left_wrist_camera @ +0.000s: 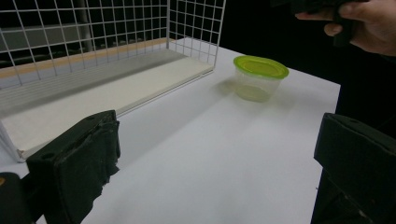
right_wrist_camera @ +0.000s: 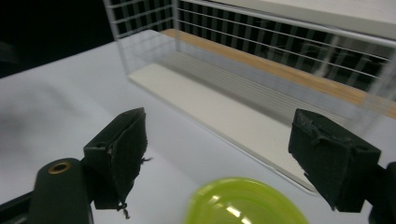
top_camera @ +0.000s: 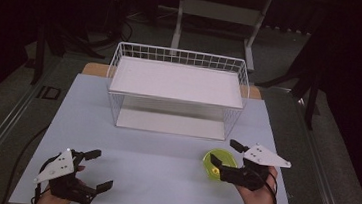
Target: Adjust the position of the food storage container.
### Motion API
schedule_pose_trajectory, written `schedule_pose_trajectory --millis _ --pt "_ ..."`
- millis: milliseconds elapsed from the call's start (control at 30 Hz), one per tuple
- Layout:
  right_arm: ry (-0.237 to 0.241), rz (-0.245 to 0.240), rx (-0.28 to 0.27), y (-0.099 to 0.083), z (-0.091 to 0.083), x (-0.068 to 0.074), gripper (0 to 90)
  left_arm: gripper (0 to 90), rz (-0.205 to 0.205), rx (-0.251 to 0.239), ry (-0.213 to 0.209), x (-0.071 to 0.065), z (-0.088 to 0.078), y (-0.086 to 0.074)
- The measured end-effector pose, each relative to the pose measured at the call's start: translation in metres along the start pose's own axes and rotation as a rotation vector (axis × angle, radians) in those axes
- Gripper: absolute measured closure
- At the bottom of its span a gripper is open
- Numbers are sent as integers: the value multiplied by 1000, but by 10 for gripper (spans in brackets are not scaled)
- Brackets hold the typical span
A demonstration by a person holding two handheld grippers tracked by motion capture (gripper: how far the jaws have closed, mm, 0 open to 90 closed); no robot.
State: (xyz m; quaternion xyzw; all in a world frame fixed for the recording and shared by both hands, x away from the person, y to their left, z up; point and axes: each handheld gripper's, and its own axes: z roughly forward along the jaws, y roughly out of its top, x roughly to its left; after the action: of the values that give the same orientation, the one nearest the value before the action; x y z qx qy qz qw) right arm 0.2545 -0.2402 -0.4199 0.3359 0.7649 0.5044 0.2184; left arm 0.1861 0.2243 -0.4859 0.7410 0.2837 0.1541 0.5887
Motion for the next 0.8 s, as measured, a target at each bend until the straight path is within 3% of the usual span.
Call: schedule_pose_trajectory --millis 100,200,333,433,467,767,800 --pt "-44 12 21 -6 0 -10 252 12 -1 2 -1 0 1 0" --pt "-68 28 32 -14 -3 -22 370 12 -1 2 -2 0 1 0" --pt "-93 38 49 -23 -5 -29 447 12 -2 2 -2 0 1 0" --pt "-140 50 75 -31 -6 -36 517 12 -3 5 -4 0 1 0" --pt "-153 66 94 -38 -6 -40 586 12 -3 5 -4 0 1 0" --pt "-191 90 169 -64 -11 -55 798 12 -2 6 -5 -1 2 0" --pt "-191 101 196 -71 -11 -58 879 12 1 7 -6 -1 2 0"
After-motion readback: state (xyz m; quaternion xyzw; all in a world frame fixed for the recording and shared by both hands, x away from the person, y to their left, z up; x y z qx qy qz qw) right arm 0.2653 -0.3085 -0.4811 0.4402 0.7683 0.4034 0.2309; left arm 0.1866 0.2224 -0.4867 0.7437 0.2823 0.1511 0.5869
